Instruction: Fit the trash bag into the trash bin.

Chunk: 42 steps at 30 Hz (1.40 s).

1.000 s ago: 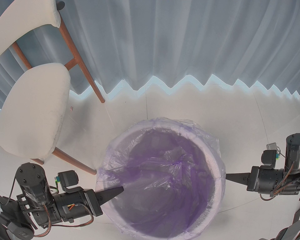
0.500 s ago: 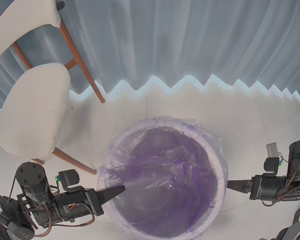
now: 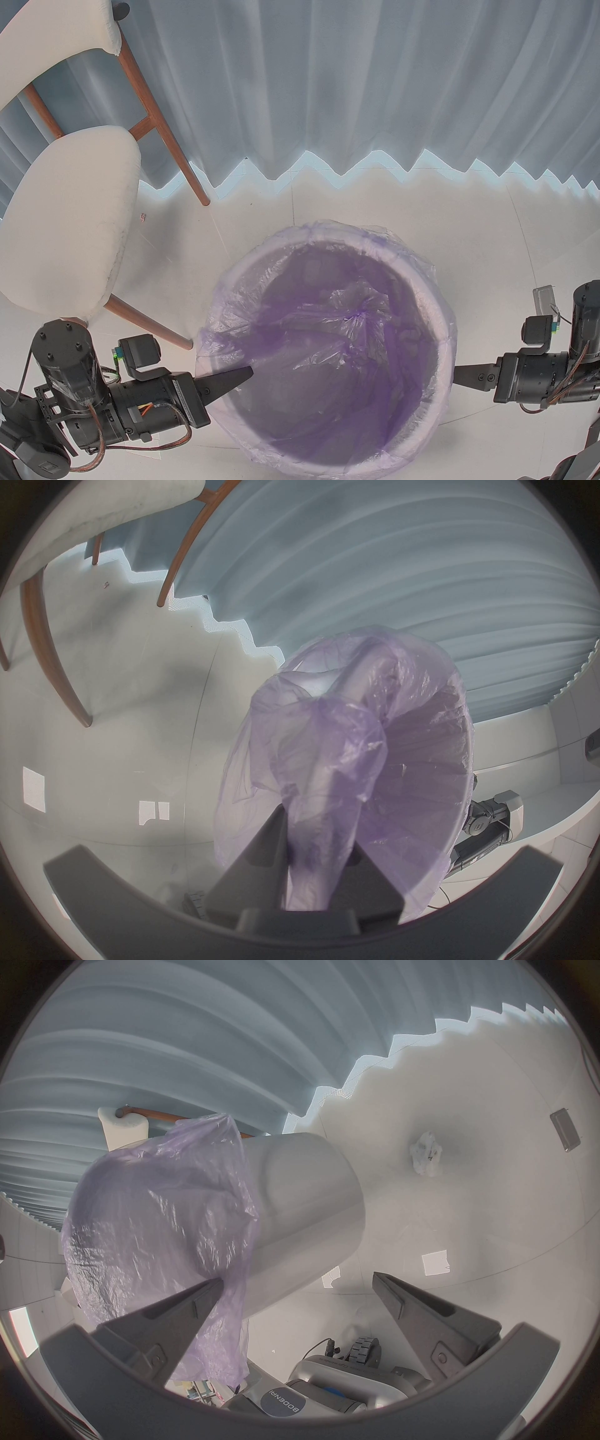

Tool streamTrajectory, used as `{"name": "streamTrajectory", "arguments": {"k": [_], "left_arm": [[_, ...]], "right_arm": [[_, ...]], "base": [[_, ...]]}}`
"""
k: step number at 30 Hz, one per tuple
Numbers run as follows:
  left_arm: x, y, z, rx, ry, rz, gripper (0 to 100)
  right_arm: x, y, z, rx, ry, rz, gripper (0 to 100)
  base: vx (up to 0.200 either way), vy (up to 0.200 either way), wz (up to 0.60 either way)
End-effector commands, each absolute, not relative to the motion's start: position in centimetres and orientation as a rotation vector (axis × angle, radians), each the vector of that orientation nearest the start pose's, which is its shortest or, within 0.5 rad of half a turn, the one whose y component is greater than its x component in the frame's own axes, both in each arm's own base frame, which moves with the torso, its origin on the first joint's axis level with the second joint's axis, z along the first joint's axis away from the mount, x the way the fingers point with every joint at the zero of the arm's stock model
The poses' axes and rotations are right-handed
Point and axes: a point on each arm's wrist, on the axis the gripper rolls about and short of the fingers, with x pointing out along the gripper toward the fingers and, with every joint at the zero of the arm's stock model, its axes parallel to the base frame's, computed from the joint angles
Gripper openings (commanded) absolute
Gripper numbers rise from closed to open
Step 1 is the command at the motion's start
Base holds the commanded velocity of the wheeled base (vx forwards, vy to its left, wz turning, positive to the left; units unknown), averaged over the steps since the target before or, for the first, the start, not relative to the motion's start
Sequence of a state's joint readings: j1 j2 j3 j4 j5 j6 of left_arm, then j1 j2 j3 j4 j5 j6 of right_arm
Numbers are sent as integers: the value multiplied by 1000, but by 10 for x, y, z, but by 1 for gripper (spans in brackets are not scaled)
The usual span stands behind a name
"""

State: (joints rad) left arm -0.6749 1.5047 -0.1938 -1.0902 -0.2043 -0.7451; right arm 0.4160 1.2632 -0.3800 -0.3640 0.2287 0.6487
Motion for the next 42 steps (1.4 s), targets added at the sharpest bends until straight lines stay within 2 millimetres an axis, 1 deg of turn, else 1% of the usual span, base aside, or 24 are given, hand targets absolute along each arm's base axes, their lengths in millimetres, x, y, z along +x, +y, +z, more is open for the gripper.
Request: {"name": "streamTrajectory", "arguments": {"k": [1,8,9,23,32,36,42], "left_arm": [[152,-128,128,-641,533,-751,0],[152,-127,128,-640,530,-750,0],[152,-127,128,-641,531,-750,0],[152,-127,130,-646,513,-756,0],[153,-128,132,-651,497,-763,0],[156,-129,138,-663,460,-774,0],[156,-129,139,-667,446,-785,0]], "right_arm": [[154,74,148,560,718,435,100],[159,76,146,558,725,427,100],[159,76,146,558,725,427,0],[163,78,153,560,699,441,0],[163,78,152,541,698,444,0],[163,77,147,491,710,432,0],[175,69,136,383,699,327,0]], "base": [[0,0,0],[0,0,0],[0,0,0],[0,0,0],[0,0,0],[0,0,0],[0,0,0]]}}
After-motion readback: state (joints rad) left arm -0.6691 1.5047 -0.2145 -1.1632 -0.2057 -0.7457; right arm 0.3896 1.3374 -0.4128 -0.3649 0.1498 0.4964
